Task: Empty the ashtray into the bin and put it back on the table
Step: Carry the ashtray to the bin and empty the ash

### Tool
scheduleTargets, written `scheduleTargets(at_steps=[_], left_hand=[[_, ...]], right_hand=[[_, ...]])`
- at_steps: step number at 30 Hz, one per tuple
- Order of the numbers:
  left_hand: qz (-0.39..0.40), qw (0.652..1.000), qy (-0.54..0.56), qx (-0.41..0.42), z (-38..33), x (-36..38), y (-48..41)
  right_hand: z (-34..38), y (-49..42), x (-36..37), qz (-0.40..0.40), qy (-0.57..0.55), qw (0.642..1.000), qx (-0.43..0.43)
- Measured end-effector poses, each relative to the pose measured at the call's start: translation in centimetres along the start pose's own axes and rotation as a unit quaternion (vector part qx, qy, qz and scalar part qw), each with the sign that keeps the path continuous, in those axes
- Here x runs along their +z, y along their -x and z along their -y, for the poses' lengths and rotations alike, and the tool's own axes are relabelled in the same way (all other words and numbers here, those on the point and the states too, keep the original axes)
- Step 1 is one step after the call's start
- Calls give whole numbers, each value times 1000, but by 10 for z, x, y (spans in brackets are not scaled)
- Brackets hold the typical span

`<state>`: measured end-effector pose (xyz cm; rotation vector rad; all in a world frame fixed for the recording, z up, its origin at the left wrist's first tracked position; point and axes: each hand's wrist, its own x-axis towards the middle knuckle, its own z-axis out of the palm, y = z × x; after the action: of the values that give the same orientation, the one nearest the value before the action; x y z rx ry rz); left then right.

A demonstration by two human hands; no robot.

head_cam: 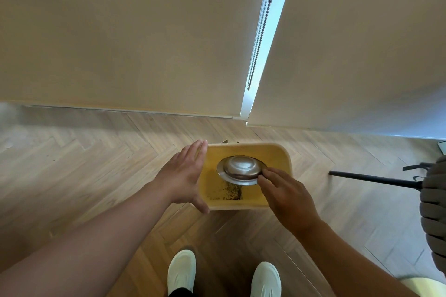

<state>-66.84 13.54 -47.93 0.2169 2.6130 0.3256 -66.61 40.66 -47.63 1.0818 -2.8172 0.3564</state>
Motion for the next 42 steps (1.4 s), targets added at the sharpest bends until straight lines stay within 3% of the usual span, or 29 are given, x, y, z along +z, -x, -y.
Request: scheduleTargets(at_steps=[8, 15, 19, 22, 29, 38, 42], left_hand=[[0, 1000, 0, -2, 0, 2, 0], [1, 1000, 4, -5, 1, 3, 2], [-3, 1000, 2, -4, 2, 4, 3], [-8, 1000, 0, -1, 3, 5, 4], [-6, 1000, -1, -2, 4, 7, 4], [-41, 999, 21, 22, -1, 5, 8], [-78, 995, 35, 45, -8, 0, 11]], right_hand=[[1, 7, 4, 23, -25, 999, 34], [5, 4, 4, 47, -176, 968, 172], [5, -1, 8, 42, -276, 913, 297], [4, -6, 8, 57, -365, 846, 385], [4, -11, 2, 75, -516, 701, 487], [6, -14, -3, 77, -601, 602, 520], [7, -15, -7, 65, -611, 586, 528]])
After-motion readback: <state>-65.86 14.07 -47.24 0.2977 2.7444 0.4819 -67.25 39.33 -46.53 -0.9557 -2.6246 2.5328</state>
